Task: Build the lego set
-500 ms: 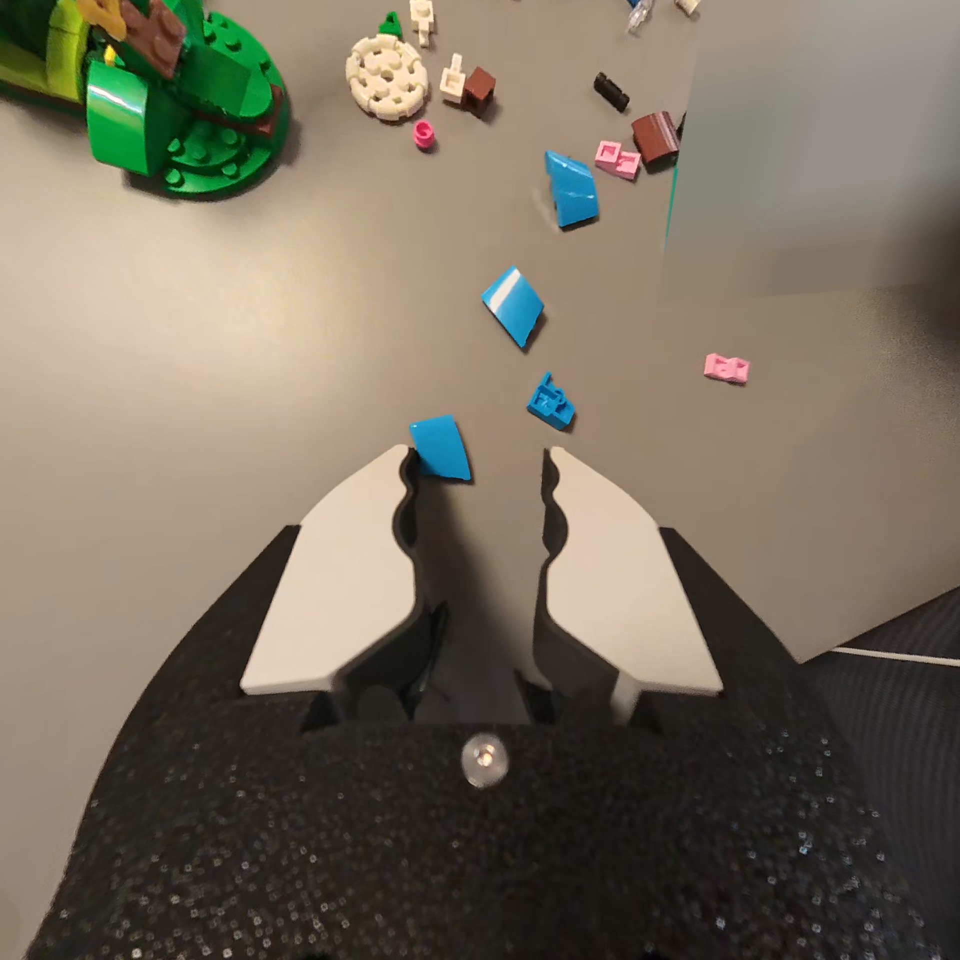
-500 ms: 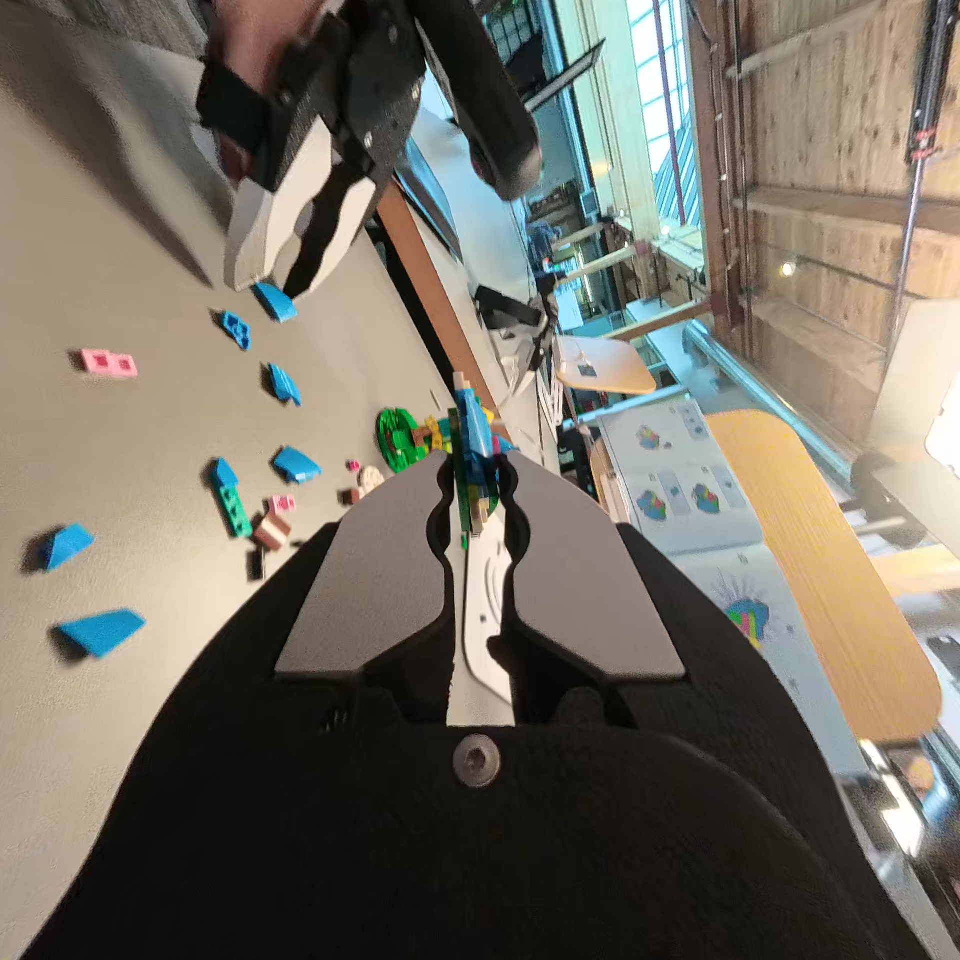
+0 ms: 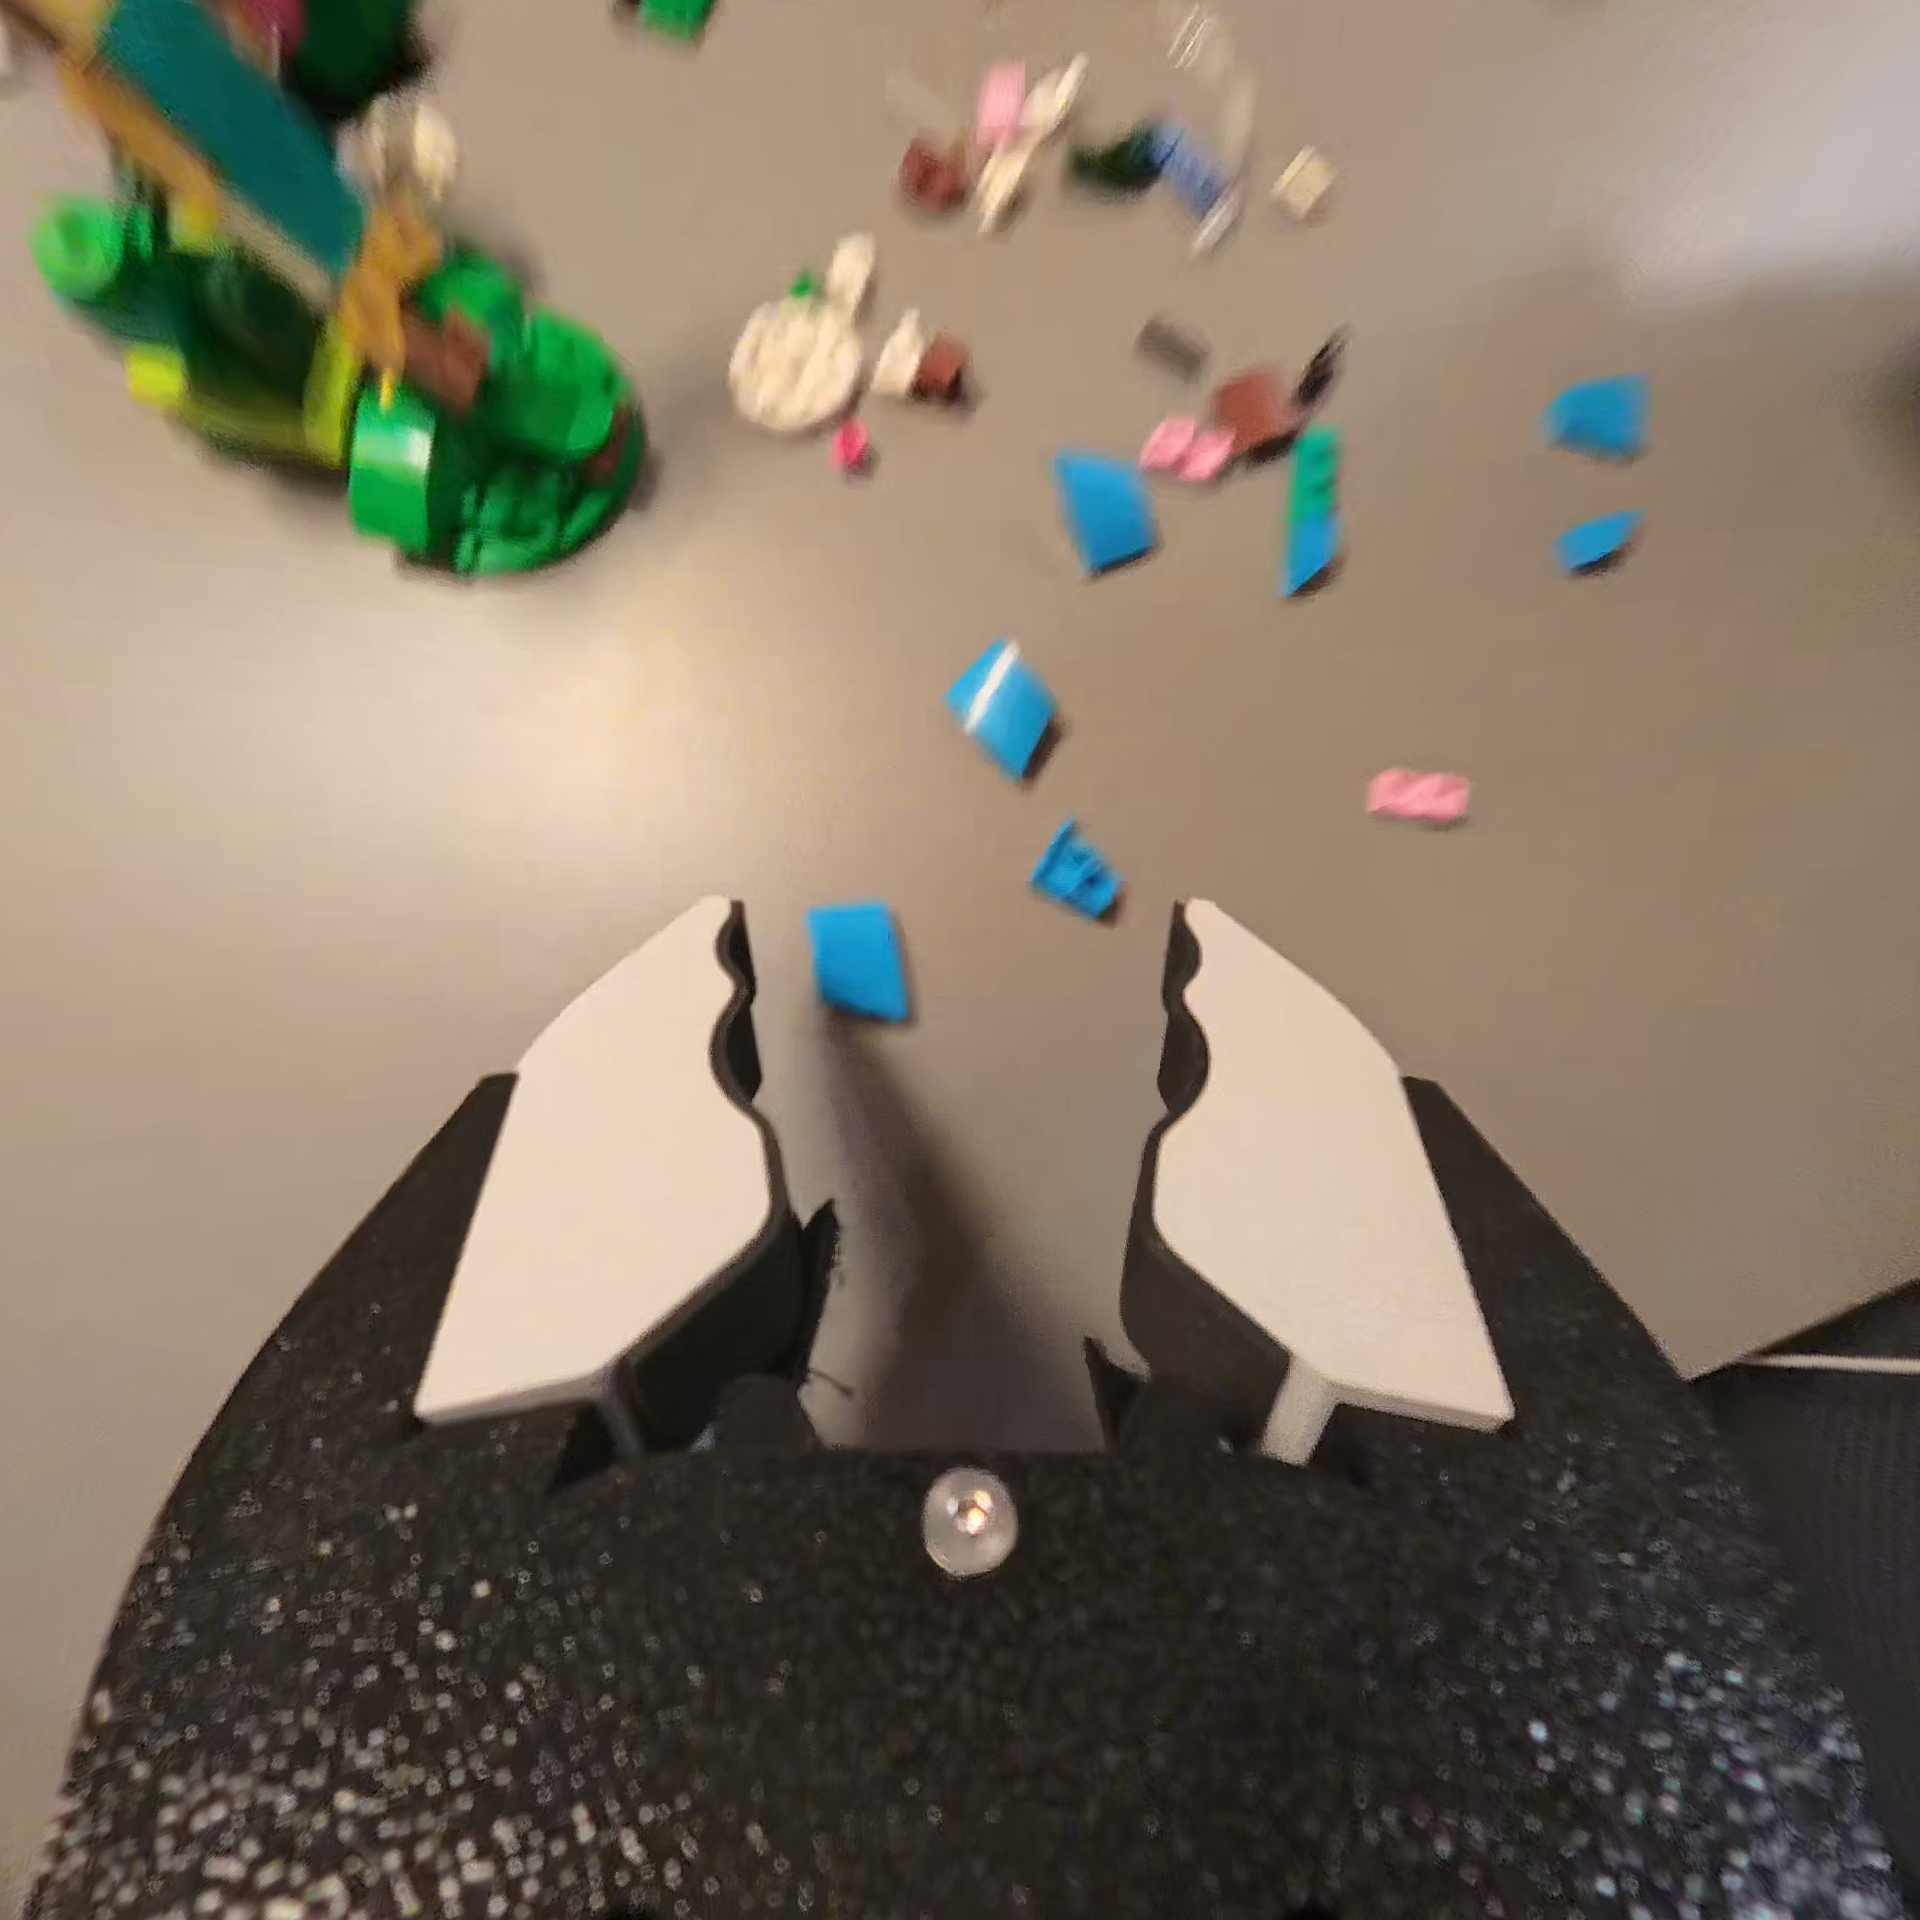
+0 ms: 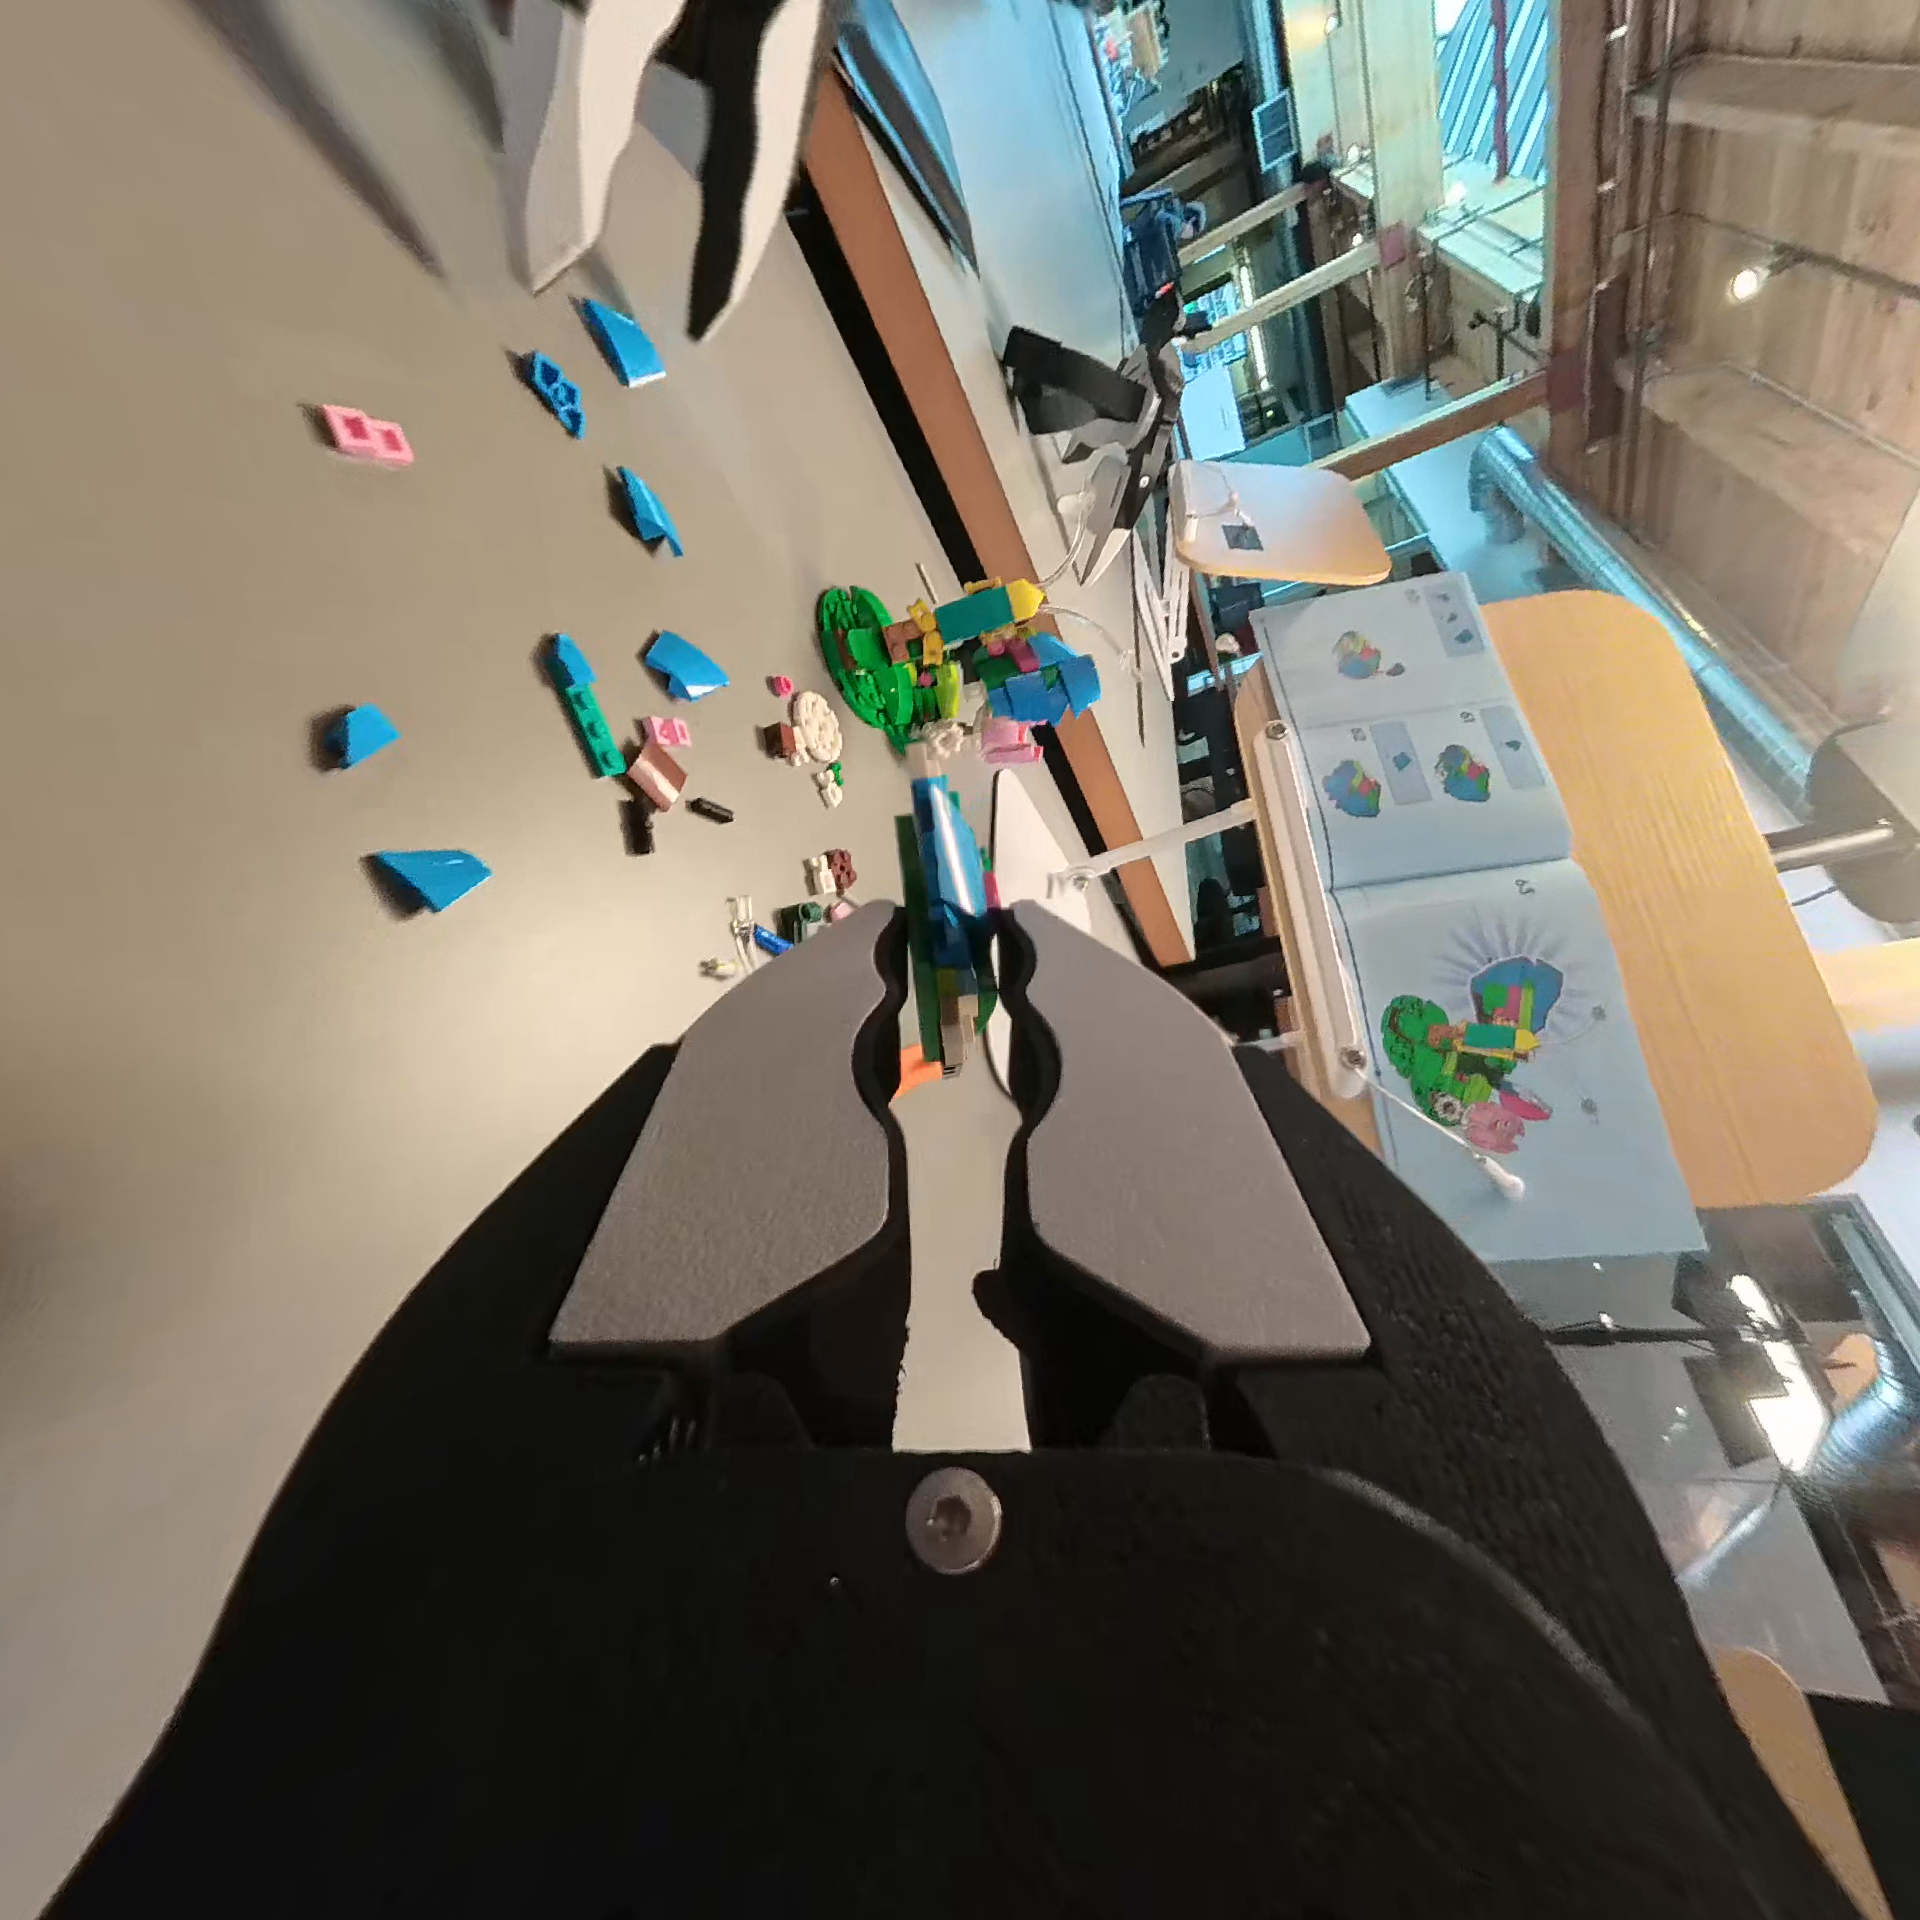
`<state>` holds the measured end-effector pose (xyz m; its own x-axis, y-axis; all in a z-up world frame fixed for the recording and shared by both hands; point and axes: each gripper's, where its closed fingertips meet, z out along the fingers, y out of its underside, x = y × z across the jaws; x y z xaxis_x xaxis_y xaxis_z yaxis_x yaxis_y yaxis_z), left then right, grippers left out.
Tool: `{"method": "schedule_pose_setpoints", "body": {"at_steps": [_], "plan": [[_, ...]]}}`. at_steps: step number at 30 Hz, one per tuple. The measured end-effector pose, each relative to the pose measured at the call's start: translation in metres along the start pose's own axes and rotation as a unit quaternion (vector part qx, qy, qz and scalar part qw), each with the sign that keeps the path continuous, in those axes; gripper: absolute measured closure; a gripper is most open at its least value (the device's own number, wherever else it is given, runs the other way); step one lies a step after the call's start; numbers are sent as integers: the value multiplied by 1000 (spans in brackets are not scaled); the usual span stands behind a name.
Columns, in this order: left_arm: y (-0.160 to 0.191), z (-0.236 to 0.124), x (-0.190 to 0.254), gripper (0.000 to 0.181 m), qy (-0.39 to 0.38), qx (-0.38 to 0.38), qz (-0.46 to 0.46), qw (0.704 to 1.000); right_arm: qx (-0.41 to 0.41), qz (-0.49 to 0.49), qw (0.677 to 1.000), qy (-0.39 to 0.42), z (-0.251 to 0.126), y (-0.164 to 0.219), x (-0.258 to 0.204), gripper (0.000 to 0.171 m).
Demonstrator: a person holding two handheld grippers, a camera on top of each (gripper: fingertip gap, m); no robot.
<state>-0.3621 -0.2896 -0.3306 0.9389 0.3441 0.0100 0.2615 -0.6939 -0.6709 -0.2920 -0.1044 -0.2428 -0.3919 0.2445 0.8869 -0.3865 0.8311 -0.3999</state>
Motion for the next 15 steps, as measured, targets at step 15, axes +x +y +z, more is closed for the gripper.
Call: {"method": "schedule_pose_setpoints", "body": {"at_steps": [15], "plan": [[-22, -17, 33, 113, 23, 62, -31, 997, 0, -33, 997, -65, -17, 17, -30, 157]]}}
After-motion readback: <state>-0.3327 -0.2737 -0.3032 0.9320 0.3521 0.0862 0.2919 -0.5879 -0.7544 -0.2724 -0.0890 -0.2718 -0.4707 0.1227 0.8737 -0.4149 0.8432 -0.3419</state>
